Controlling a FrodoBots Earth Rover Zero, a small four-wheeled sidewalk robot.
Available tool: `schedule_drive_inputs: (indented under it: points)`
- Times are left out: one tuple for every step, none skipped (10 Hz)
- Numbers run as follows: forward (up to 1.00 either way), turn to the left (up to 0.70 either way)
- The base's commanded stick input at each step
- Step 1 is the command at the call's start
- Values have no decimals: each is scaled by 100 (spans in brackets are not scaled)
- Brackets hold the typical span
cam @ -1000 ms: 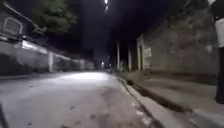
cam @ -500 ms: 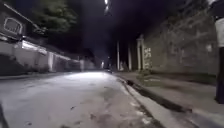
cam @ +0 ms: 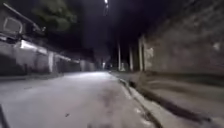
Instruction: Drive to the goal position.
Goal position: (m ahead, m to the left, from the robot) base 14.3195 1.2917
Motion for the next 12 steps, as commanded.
schedule_drive_inputs:
  points:
    - [70, 0]
    - [70, 0]
    - [70, 0]
    - [70, 0]
    - [70, 0]
    - [70, 0]
    - [70, 0]
    - [70, 0]
    - [70, 0]
    - [70, 0]
    - [70, 0]
    - [70, 0]
